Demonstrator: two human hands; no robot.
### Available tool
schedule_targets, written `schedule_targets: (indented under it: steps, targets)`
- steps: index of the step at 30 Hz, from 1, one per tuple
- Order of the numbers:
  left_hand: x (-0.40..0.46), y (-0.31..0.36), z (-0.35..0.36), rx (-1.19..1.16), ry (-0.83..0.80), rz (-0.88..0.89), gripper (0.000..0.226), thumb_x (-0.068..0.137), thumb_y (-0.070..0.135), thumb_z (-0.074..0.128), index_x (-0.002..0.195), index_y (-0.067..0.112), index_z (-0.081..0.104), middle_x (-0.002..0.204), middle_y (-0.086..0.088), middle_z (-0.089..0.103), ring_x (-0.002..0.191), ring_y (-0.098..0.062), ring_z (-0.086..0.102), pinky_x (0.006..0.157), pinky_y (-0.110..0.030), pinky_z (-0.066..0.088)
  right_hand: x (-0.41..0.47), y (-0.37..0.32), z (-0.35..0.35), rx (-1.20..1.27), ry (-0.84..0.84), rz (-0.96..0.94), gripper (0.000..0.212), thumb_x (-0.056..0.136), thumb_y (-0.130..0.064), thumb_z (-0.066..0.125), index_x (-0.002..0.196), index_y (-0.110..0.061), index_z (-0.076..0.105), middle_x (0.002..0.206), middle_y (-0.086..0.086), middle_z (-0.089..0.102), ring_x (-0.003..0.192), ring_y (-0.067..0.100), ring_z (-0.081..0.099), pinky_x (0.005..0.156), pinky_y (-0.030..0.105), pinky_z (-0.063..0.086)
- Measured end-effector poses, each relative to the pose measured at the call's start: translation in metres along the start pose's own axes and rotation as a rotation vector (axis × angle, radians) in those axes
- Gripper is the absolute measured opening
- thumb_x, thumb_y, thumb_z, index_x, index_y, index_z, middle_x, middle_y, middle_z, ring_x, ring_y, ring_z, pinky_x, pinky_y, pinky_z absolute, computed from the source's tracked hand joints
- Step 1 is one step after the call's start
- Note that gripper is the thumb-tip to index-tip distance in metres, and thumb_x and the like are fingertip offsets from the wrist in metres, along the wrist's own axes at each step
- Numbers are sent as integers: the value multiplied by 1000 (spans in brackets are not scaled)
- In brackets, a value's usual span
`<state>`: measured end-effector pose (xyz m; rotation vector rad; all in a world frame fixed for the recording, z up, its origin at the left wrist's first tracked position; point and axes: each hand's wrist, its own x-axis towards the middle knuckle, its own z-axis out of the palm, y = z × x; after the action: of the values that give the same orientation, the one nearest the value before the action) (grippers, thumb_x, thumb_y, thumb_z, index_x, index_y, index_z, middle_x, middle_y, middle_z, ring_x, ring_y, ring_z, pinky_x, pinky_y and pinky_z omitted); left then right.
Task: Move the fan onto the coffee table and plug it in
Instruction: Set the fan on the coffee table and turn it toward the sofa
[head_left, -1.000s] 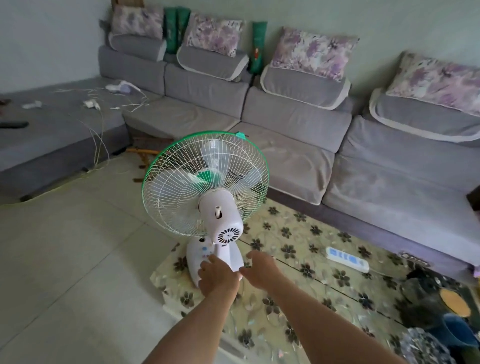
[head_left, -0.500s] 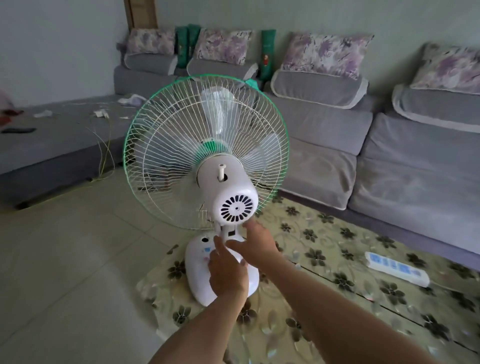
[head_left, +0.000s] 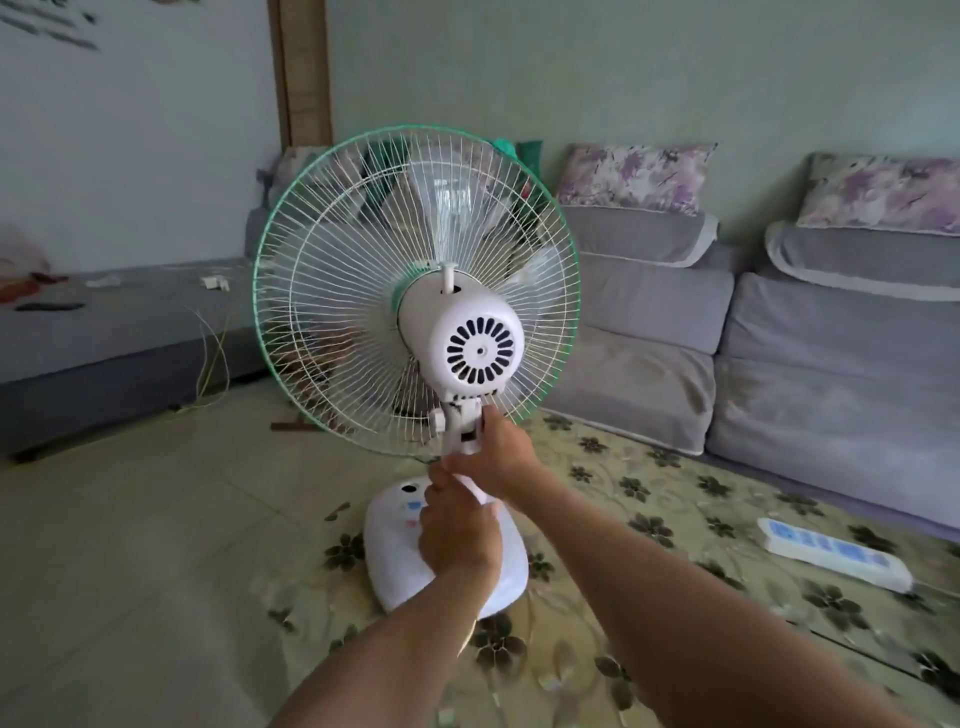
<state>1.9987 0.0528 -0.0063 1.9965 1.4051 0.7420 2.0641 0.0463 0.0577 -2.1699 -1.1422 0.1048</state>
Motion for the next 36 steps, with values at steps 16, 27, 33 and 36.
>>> schedule_targets:
  steps: [16,27,33,36]
  targets:
    - [-20,22,17,-37,-148,71,57,88,32,64,135,17,35,130,-5,60,115,-30,62,86,-39,49,-19,28,-27,7,141,112,50,64,-39,84,88,-20,44,75,-7,51,77,21,50,56,28,34]
    - [-37,87,59,-85,-302,301,65,84,36,67,136,19,32,125,-4,63,113,-32,63,92,-42,51,-26,79,-95,-65,375,275,55,59,-41,85,90,-17,47,76,-5,52,76,22,50,54,28,36]
    - [-51,111,87,-137,-396,434,68,81,39,67,136,19,32,120,-3,65,108,-30,65,87,-40,51,-39,111,-123,-133,452,362,58,61,-44,85,93,-18,45,82,-2,55,77,21,52,61,31,39]
    - [-59,119,97,-113,-416,480,63,81,41,65,131,22,33,113,-2,66,101,-29,67,84,-39,53,-44,124,-130,-145,477,421,59,61,-47,85,94,-17,47,82,-2,55,77,22,52,63,31,39]
